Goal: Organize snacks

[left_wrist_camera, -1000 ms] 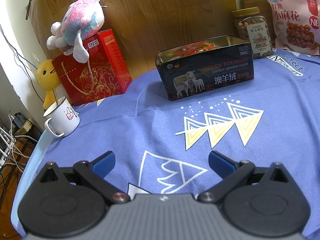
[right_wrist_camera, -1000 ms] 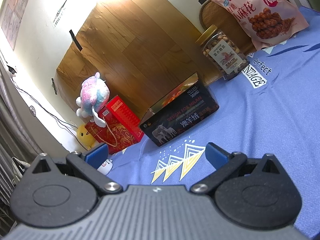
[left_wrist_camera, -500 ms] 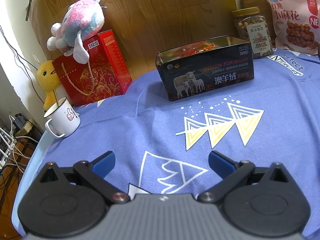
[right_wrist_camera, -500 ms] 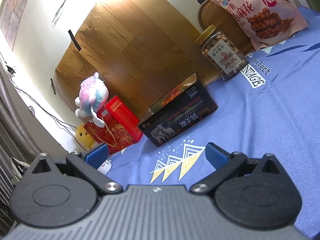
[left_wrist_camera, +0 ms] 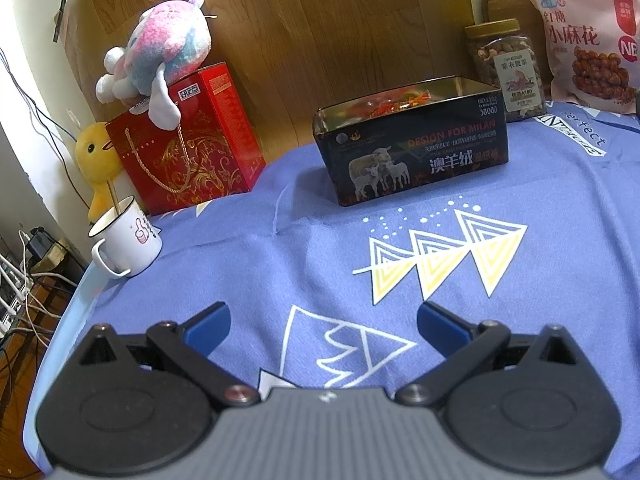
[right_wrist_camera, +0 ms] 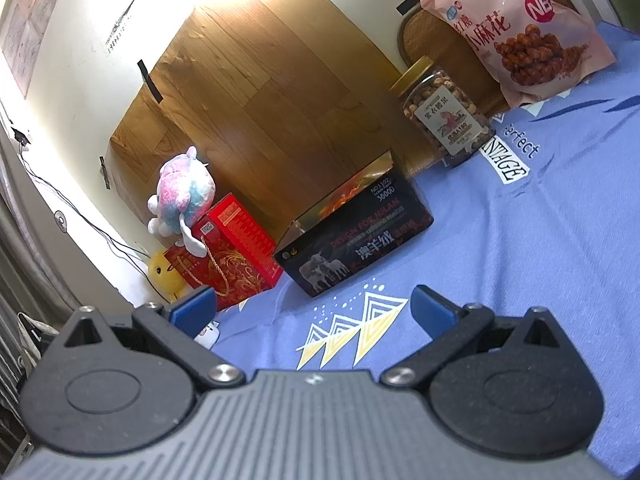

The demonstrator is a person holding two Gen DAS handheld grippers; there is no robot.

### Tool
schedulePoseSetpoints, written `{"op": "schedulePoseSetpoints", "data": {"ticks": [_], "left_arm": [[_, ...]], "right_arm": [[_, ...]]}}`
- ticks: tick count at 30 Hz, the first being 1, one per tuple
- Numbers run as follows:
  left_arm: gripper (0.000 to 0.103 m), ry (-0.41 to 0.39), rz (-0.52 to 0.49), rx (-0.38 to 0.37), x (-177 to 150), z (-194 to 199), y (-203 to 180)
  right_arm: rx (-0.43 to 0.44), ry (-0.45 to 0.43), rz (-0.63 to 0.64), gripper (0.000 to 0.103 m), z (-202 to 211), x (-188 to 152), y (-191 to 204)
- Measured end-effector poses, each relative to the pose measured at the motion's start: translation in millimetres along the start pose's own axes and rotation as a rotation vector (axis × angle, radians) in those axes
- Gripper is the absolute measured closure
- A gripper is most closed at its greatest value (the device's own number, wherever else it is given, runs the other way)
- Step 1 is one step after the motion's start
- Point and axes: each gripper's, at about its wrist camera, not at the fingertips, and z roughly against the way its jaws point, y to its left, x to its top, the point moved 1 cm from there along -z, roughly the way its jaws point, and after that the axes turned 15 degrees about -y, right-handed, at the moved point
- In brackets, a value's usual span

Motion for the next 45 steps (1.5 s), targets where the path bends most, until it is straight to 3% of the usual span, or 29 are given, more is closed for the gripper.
{"op": "schedulePoseSetpoints", "data": {"ticks": [45], "left_arm": [[0.000, -0.013, 0.019, 0.006, -1.0, 3.0, 1.7]], "right_arm": [[-0.004, -0.022, 0.020, 0.000, 2.9, -3.0, 0.2]]}}
